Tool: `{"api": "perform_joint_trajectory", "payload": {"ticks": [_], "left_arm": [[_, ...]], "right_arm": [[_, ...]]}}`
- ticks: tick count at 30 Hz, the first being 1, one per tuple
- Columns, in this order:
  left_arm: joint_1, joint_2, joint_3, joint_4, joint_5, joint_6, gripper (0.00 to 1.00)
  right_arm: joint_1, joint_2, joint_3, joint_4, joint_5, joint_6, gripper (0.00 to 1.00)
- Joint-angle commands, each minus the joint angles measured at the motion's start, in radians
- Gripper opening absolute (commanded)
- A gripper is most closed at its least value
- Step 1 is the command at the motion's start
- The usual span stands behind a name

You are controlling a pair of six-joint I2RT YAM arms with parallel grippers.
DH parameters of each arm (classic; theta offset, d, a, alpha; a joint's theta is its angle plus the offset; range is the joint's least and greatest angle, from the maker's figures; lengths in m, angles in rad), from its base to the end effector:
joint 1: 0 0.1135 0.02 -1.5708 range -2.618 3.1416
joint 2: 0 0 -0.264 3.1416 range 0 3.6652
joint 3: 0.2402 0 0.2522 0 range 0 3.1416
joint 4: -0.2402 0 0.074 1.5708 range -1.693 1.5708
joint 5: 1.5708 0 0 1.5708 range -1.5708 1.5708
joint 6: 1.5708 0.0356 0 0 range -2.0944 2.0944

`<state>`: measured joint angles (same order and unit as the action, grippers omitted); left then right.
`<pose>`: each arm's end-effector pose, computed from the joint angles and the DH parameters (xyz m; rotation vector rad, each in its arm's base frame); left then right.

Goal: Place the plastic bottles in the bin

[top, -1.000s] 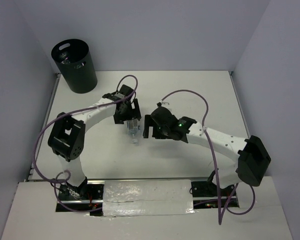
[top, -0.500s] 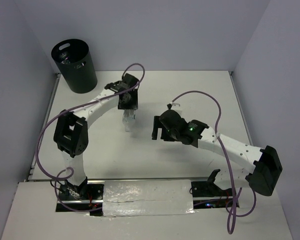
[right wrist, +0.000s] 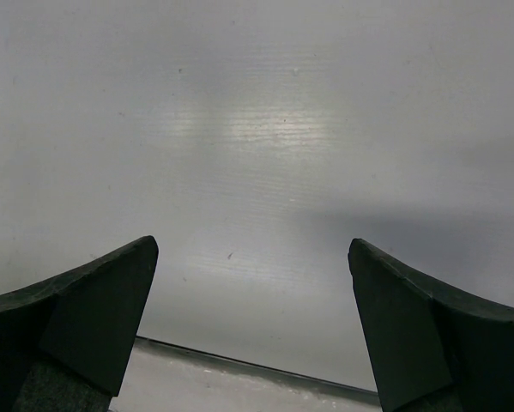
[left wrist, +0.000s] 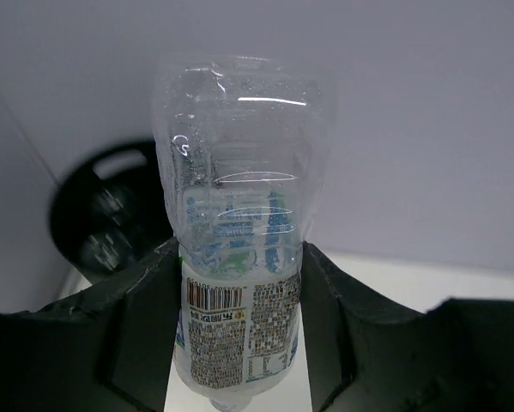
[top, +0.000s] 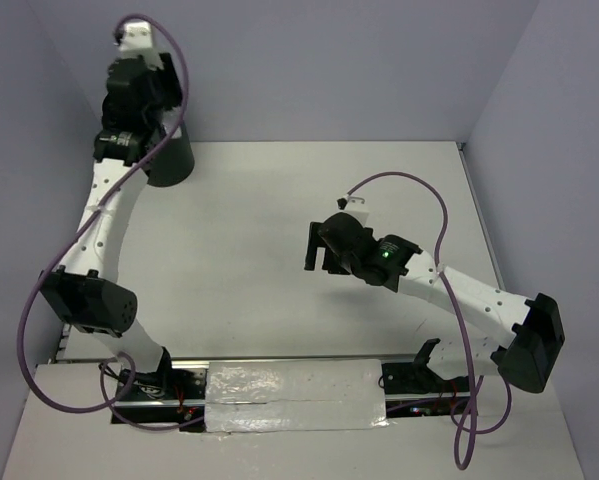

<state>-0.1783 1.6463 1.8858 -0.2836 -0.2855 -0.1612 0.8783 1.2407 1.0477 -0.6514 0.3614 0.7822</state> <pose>0.3676 -0.0561 0.4884 -0.2061 1.6000 -0.0319 0.1742 0.1902 0.2949 0.0506 2.3759 0.3728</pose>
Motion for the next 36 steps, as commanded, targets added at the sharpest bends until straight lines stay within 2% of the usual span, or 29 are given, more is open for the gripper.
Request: {"api": "perform_joint_trajectory", "payload": {"ticks": [1,6,7,11,14,19,25,28,36], "left_arm": [[0.075,0.009,0.009,0.346,0.083,0.046,0.49],[0.095,0.153,0.130,0.487,0.074,0.172,0.51],[0.102,0.168,0.130,0.562,0.078,0.198,0.51],[0.163,0.253,0.105,0.779,0.094,0.172,0.47],[0.183,0.340,0.156,0.849,0.121,0.129,0.46],[0.244,0.418,0.157,0.909,0.166,0.108,0.45],[0.293,0.446,0.076,0.949,0.192,0.057,0.45],[0.327,0.463,0.000,1.014,0.235,0.023,0.45],[0.350,0.517,-0.030,1.025,0.307,-0.004,0.48]], "right_arm": [[0.001,-0.026,0.037,-0.010,0.054,-0.020,1.00],[0.001,0.006,0.043,-0.016,0.054,-0.035,1.00],[0.001,0.009,0.041,-0.011,0.042,-0.035,1.00],[-0.001,0.026,0.041,-0.005,0.002,-0.041,1.00],[0.002,0.046,0.043,-0.016,-0.007,-0.052,1.00],[-0.010,0.095,0.057,-0.025,-0.019,-0.077,1.00],[-0.018,0.175,0.103,-0.001,-0.058,-0.089,1.00],[-0.019,0.172,0.104,0.024,-0.064,-0.092,1.00],[-0.018,0.189,0.109,0.016,-0.059,-0.083,1.00]]}}
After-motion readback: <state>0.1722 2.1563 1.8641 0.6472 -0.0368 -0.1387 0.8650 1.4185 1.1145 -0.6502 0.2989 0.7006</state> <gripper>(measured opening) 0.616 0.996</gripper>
